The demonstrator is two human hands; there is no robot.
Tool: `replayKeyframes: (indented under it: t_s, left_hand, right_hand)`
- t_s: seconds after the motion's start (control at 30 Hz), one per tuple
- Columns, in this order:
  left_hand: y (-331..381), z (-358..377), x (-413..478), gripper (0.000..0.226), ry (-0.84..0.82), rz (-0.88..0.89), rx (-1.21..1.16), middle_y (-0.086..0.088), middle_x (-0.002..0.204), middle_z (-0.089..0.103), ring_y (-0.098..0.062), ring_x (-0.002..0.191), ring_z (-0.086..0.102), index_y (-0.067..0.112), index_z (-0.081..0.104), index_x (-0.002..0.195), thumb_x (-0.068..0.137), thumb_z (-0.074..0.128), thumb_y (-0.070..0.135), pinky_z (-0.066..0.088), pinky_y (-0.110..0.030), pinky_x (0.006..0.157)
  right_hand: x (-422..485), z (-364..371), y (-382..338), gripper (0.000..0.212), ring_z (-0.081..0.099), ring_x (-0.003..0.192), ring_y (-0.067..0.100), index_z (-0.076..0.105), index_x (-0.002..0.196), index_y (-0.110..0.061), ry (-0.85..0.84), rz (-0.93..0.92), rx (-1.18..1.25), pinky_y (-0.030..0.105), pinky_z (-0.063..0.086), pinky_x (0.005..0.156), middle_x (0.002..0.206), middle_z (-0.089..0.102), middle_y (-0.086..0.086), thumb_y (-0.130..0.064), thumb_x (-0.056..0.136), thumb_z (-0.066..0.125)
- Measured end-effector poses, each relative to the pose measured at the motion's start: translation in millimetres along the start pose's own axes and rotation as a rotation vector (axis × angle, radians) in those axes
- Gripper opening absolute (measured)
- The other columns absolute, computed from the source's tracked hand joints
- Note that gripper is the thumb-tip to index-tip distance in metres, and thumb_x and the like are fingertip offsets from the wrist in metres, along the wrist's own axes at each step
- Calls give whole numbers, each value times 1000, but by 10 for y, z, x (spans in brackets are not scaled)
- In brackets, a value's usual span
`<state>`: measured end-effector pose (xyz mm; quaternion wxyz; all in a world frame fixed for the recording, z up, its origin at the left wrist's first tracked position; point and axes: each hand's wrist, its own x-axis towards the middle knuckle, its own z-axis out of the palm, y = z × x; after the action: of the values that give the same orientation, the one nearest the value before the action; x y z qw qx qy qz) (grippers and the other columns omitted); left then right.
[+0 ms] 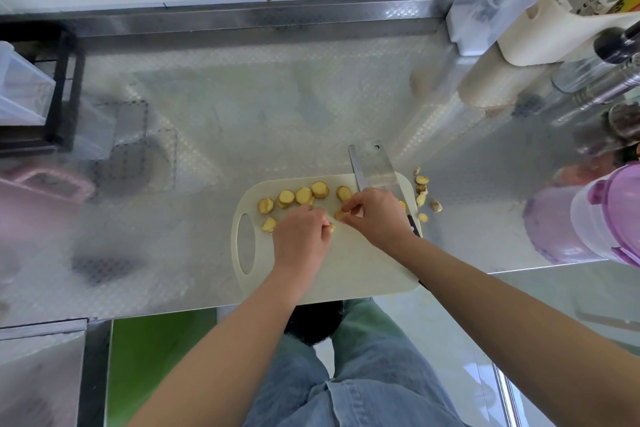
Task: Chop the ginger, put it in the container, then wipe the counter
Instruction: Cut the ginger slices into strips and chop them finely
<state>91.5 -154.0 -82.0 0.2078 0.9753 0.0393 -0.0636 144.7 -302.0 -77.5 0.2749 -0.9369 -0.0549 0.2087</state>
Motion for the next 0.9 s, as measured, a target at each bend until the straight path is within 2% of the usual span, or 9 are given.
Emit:
replayKeyframes:
  t_s: [0.1,0.23,0.37,0.5,0.6,0.73,0.9]
  left_hand:
    - [9,-16,-27,7,-6,70,38,0,78,63,-23,70,59,21,72,87,80,72,20,30,-26,54]
    - [-24,-7,-51,14,-20,124,76,2,65,58,-22,55,55,18,72,71,66,83,12,28,-22,47]
    - [-6,-4,-40,14,0,92,37,1,68,58,-21,59,55,17,67,69,70,80,13,27,-24,49]
    - [-5,-17,-33,5,-8,89,25,0,79,61,-22,67,59,17,68,80,78,73,17,30,-26,53]
    - [-2,-11,-34,14,-15,101,29,0,81,62,-23,68,60,19,71,89,76,74,16,33,-26,52]
    - [-26,24,-27,13,-30,131,25,0,74,59,-24,60,57,19,73,82,73,77,12,43,-29,47]
    - [-46,20,-16,9,-61,134,-27,0,79,59,-24,65,59,18,67,82,76,72,13,49,-34,53]
  right_hand:
    - [-3,-15,10,16,61,80,12,74,92,-22,-1,-8,-3,27,48,69,87,67,-6,-33,81,71]
    - [-18,-19,31,12,61,79,12,73,92,-23,-4,-23,2,27,50,68,85,67,-8,-29,82,69]
    - [-21,-10,13,8,61,77,11,73,89,-22,-3,-31,-5,25,48,66,85,68,-8,-26,82,70]
    - [-25,-7,27,6,60,74,10,70,84,-22,5,-18,2,26,47,64,84,69,-8,-26,80,72]
    - [-21,-7,39,7,55,70,7,67,82,-22,1,-30,16,24,41,62,83,68,-9,-24,79,73]
    - [-16,-16,33,12,48,61,3,63,85,-22,-14,-70,13,24,38,58,76,60,-13,-24,79,73]
    - [-2,-49,43,9,48,58,-2,68,83,-24,-51,-103,72,20,39,60,71,59,-16,-18,79,72]
